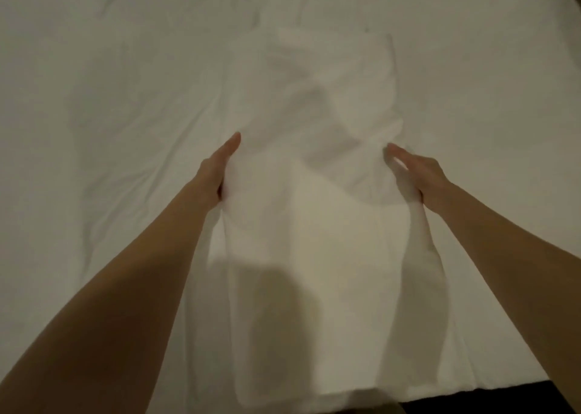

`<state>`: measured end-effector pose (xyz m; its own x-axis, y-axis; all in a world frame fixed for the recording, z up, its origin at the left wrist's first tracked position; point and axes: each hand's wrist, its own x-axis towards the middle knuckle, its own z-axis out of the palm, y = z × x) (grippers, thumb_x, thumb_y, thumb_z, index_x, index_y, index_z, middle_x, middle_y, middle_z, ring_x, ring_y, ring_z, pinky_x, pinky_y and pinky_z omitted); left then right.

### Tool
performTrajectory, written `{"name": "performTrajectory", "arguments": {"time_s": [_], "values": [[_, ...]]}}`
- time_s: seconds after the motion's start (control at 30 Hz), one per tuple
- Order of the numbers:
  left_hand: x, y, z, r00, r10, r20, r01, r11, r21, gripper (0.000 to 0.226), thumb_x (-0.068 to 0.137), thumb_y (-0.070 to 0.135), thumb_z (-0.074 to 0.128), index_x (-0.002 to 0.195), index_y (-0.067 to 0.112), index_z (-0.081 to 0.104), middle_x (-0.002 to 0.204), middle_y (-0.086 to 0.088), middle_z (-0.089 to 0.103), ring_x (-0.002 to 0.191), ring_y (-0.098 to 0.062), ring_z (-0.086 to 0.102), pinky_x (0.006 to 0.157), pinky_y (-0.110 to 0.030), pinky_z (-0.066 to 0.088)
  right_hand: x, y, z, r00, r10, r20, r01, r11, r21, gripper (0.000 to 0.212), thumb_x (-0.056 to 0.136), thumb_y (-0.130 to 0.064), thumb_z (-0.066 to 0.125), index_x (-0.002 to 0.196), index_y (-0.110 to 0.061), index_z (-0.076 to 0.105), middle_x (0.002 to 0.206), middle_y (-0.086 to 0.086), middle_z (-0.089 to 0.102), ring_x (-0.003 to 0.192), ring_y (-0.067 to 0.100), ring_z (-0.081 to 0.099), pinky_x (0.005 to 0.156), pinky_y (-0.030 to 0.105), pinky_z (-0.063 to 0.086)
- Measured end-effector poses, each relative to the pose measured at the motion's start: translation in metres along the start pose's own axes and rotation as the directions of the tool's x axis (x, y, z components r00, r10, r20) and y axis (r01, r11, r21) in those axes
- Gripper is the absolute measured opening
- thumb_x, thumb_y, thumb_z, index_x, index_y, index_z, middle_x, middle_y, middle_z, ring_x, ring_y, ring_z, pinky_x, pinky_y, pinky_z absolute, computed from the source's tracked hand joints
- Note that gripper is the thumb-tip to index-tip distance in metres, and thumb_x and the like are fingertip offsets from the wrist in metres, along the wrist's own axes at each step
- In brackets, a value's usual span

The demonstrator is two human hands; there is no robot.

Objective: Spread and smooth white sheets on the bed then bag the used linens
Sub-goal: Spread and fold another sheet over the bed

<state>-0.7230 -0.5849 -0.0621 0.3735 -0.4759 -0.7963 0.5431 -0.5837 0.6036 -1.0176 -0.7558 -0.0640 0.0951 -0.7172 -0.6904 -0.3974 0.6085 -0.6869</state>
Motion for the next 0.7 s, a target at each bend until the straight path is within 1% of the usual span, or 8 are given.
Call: {"name": "performTrajectory", "arguments": {"time_s": [0.1, 0.2, 0.27, 0.3, 0.4, 0.5, 0.6, 0.7], "values": [[0.011, 0.027, 0.016, 0.998, 0.006, 0.056, -0.006, 1.0, -0.009, 0.05, 0.087, 0.062, 0.054, 0.107, 0.019, 0.069, 0.096, 0.001, 0.076, 0.086, -0.013, 0.072, 0.073, -0.025, 0.057, 0.03, -0.03, 0.016, 1.0, -0.009, -0.02, 0.01, 0.998, 0.068, 0.033, 0.079, -0.047, 0.075, 0.084, -0.016, 0.064, 0.072, -0.002, 0.06, 0.054, 0.007, 0.054, 0.048, 0.015, 0.044], [0.034, 0.055, 0.025, 0.997, 0.01, 0.078, -0.007, 0.999, -0.046, 0.045, 0.095, 0.056, 0.042, 0.102, 0.02, 0.068, 0.085, 0.002, 0.076, 0.075, -0.012, 0.072, 0.062, -0.022, 0.056, 0.054, -0.067, 0.026, 1.0, -0.02, -0.016, 0.02, 1.0, 0.006, 0.044, 0.071, -0.059, 0.076, 0.076, -0.017, 0.063, 0.069, -0.001, 0.063, 0.056, 0.012, 0.059, 0.055, 0.024, 0.049], [0.044, 0.074, 0.026, 0.997, 0.05, 0.053, -0.049, 0.999, -0.016, 0.04, 0.093, 0.051, 0.05, 0.109, 0.019, 0.068, 0.093, 0.0, 0.076, 0.082, -0.014, 0.072, 0.066, -0.025, 0.056, 0.067, -0.092, 0.032, 0.993, -0.116, -0.007, 0.116, 0.993, -0.014, 0.034, 0.077, -0.045, 0.077, 0.078, -0.014, 0.063, 0.069, 0.001, 0.067, 0.053, 0.009, 0.06, 0.053, 0.023, 0.051], [0.051, 0.081, 0.023, 0.998, 0.062, 0.015, -0.062, 0.998, -0.006, 0.039, 0.09, 0.047, 0.058, 0.113, 0.017, 0.068, 0.099, -0.002, 0.075, 0.087, -0.017, 0.072, 0.069, -0.028, 0.057, 0.074, -0.102, 0.033, 0.982, -0.191, -0.006, 0.19, 0.981, -0.038, 0.028, 0.079, -0.036, 0.077, 0.084, -0.012, 0.066, 0.079, 0.004, 0.071, 0.061, 0.009, 0.065, 0.061, 0.025, 0.056], [0.07, 0.097, 0.01, 0.96, 0.17, -0.221, -0.178, 0.984, -0.02, 0.033, 0.08, 0.029, 0.076, 0.105, 0.009, 0.07, 0.097, -0.004, 0.075, 0.088, -0.019, 0.072, 0.071, -0.03, 0.058, 0.092, -0.116, 0.027, 0.94, -0.338, -0.046, 0.335, 0.941, -0.053, 0.022, 0.079, -0.027, 0.078, 0.093, -0.014, 0.066, 0.091, 0.001, 0.07, 0.077, 0.011, 0.067, 0.074, 0.024, 0.056], [0.089, 0.096, 0.01, 0.913, 0.256, -0.316, -0.24, 0.967, 0.089, 0.026, 0.08, 0.021, 0.077, 0.103, 0.011, 0.068, 0.091, 0.001, 0.072, 0.077, -0.01, 0.07, 0.068, -0.026, 0.057, 0.118, -0.102, 0.031, 0.949, -0.309, -0.056, 0.303, 0.948, -0.093, 0.024, 0.08, -0.026, 0.078, 0.094, -0.014, 0.063, 0.092, 0.001, 0.068, 0.077, 0.01, 0.065, 0.072, 0.022, 0.053], [0.108, 0.085, 0.011, 0.931, 0.193, -0.311, -0.181, 0.981, 0.068, 0.039, 0.079, 0.026, 0.079, 0.113, 0.011, 0.065, 0.098, 0.001, 0.071, 0.086, -0.011, 0.071, 0.073, -0.026, 0.056, 0.134, -0.091, 0.039, 0.971, -0.227, -0.07, 0.22, 0.97, -0.1, 0.032, 0.077, -0.032, 0.08, 0.099, -0.013, 0.066, 0.094, -0.001, 0.069, 0.086, 0.014, 0.066, 0.079, 0.026, 0.054], [0.109, 0.092, 0.009, 0.952, 0.144, -0.27, -0.13, 0.989, 0.07, 0.045, 0.081, 0.03, 0.076, 0.119, 0.009, 0.063, 0.104, -0.001, 0.071, 0.081, -0.008, 0.071, 0.073, -0.025, 0.058, 0.139, -0.09, 0.04, 0.976, -0.206, -0.064, 0.198, 0.974, -0.112, 0.035, 0.076, -0.033, 0.08, 0.1, -0.011, 0.067, 0.09, -0.002, 0.068, 0.083, 0.013, 0.063, 0.078, 0.027, 0.053]]}}
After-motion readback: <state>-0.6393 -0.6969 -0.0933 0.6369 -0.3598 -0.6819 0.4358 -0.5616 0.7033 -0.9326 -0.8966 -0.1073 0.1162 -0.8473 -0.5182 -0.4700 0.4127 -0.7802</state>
